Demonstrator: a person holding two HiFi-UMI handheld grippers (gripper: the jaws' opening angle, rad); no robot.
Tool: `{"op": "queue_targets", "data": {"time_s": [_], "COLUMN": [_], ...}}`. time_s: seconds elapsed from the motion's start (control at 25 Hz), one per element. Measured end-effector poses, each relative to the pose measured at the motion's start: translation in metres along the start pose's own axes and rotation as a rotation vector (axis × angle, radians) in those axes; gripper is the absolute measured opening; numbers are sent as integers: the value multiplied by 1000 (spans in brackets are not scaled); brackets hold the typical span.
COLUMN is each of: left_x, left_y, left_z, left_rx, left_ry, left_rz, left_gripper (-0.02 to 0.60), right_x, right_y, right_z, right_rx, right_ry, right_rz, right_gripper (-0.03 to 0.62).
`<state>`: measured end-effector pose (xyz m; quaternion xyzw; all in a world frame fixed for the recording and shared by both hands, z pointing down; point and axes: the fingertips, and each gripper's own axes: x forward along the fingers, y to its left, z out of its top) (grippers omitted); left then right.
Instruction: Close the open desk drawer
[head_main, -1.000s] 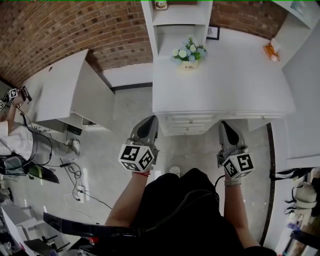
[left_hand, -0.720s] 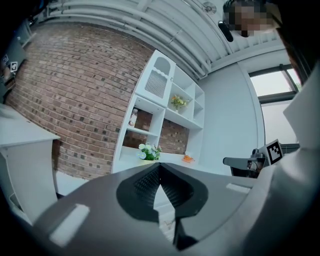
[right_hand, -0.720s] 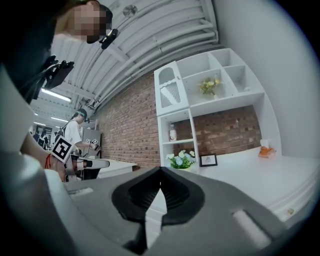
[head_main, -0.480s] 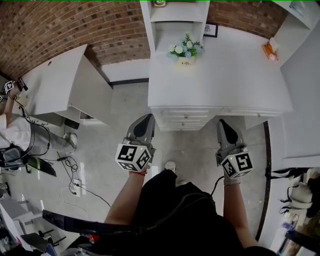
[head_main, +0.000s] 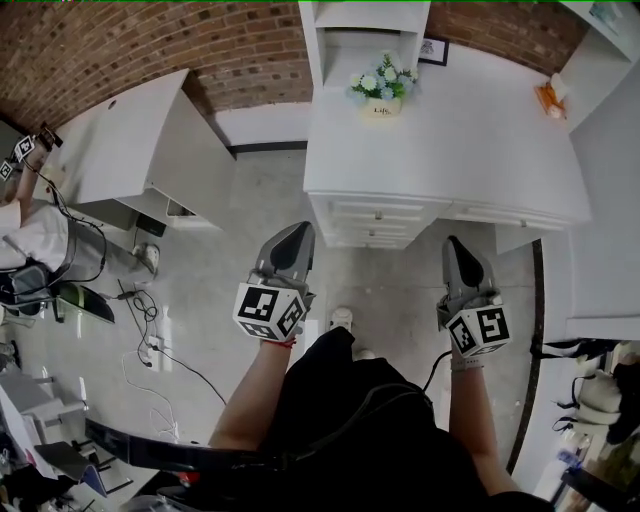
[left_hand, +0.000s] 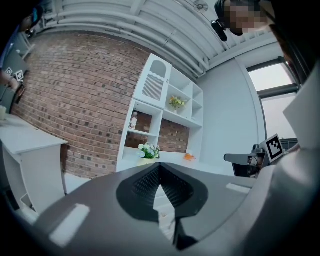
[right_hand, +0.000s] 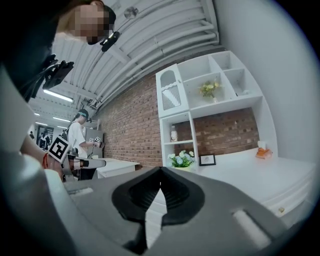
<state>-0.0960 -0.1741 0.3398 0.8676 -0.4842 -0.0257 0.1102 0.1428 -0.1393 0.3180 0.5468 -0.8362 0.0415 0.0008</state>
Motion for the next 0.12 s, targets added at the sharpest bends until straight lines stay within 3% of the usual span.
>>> {"op": "queue_targets", "data": {"time_s": [0.12], "left_x": [-12], "left_y": [1], "left_z": [0], "left_rx": [5], "left_ry": [0], "left_rz": [10], "left_gripper": [3], "right_x": [-2], "right_y": [10], "right_z": [0], "right_rx": [1], "right_ry": [-5], "right_rz": [18], "right_gripper": [0]}}
